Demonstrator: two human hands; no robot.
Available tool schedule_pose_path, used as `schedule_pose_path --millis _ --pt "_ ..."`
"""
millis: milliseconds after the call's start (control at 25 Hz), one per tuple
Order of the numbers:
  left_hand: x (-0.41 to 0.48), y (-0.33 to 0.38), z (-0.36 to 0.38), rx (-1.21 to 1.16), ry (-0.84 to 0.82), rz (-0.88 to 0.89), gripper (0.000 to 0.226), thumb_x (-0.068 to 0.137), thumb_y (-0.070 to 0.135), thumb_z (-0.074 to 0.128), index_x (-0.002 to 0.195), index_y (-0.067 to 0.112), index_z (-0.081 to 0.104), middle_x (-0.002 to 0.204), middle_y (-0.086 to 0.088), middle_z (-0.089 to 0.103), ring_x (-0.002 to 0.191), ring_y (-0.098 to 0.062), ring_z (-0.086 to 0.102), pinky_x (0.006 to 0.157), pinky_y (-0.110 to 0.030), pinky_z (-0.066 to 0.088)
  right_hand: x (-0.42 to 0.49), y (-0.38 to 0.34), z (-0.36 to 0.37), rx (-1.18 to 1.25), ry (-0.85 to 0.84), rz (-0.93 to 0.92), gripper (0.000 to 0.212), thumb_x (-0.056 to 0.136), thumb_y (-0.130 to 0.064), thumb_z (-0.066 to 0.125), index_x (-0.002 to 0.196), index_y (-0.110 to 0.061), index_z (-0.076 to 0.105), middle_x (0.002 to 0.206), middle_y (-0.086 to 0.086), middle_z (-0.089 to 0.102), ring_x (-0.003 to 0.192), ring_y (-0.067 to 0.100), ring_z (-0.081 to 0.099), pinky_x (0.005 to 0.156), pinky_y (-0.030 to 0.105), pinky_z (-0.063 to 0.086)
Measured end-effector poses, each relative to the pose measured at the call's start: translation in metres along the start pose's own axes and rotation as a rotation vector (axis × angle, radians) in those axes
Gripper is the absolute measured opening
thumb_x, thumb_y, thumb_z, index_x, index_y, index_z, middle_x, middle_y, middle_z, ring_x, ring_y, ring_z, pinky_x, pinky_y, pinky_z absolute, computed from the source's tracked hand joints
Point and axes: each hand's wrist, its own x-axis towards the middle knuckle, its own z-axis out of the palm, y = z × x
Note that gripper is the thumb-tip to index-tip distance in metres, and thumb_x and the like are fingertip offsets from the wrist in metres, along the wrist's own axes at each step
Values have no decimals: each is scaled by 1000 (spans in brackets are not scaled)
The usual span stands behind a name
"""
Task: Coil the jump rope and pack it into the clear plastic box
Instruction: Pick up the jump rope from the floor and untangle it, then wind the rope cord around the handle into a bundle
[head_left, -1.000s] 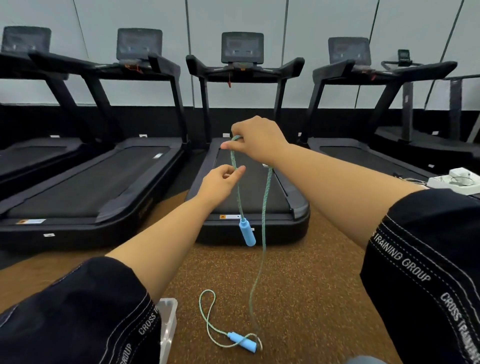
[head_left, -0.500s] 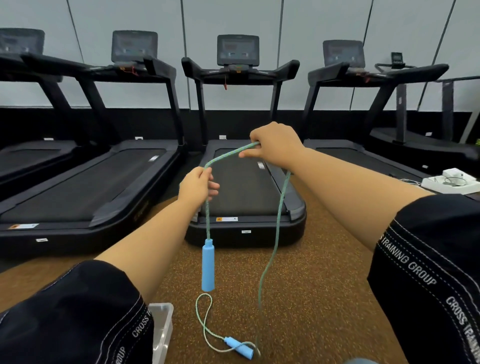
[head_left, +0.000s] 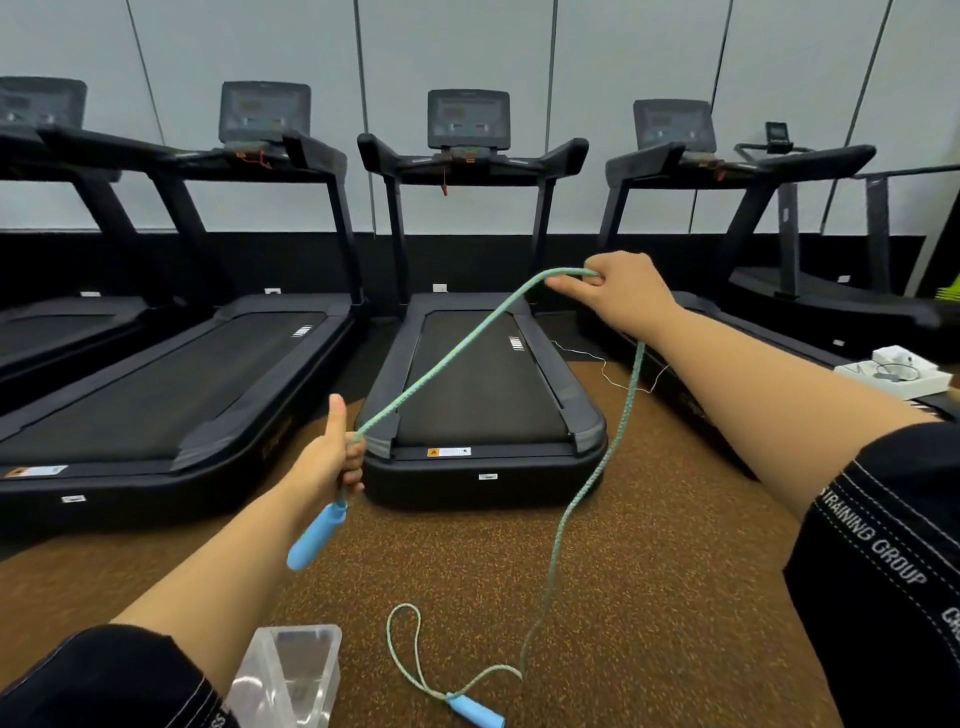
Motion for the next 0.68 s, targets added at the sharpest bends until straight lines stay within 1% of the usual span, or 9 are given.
schedule_pose_path --millis 120,240,320,360,400,480,520,600,680 --pt "-9 7 -2 -573 -190 -14 67 78 79 21 48 21 35 35 8 25 29 -4 24 36 -17 26 -12 19 4 186 -2 219 52 83 -58 57 59 -17 35 55 -1 36 53 13 35 52 31 27" --pt "-20 22 -3 -965 -473 80 60 81 75 32 59 22 51 40 7 37 32 -2 26 34 -12 26 -32 38 23 539 -54 435 46 80 -58 62 62 -23 38 47 -8 33 45 12 29 43 24 25" --pt "-27 32 1 -1152 -784 110 53 84 68 42 83 19 63 52 4 54 39 -2 34 39 -12 35 -51 47 40 778 -114 567 41 82 -53 63 65 -24 40 49 -8 29 39 9 22 37 20 16" --pt "-31 38 4 -1219 -905 110 49 86 62 47 98 18 63 61 1 62 42 -5 43 43 -14 41 -61 49 50 873 -139 622 39 84 -50 62 66 -24 40 52 -6 27 37 7 20 38 20 12" --pt "-36 45 5 -1262 -961 117 47 88 56 50 111 16 60 71 0 67 48 -8 54 48 -15 46 -71 50 59 950 -148 668 38 85 -49 60 67 -24 39 54 -6 25 37 6 18 38 22 11" --pt "-41 57 6 -1319 -979 129 49 92 47 50 129 15 50 90 0 71 68 -11 68 66 -18 55 -89 48 77 1068 -135 741 37 86 -48 59 68 -25 38 52 -8 23 35 5 17 36 21 12" --pt "-44 63 7 -1330 -948 146 51 94 45 48 135 15 44 100 0 71 81 -12 70 78 -19 54 -96 46 86 1114 -127 770 36 87 -48 59 67 -26 38 49 -9 24 34 4 18 35 19 12" --pt "-46 70 8 -1326 -767 195 52 98 40 42 142 15 32 115 -2 68 102 -16 68 95 -24 49 -109 41 100 1192 -124 819 37 87 -48 58 65 -27 37 45 -9 24 33 4 18 33 18 14" --pt "-46 75 9 -1343 -592 206 51 97 36 43 140 9 35 121 -6 66 110 -20 65 100 -33 48 -120 37 111 1266 -121 856 42 87 -48 58 61 -26 34 47 -9 23 34 5 18 33 18 14"
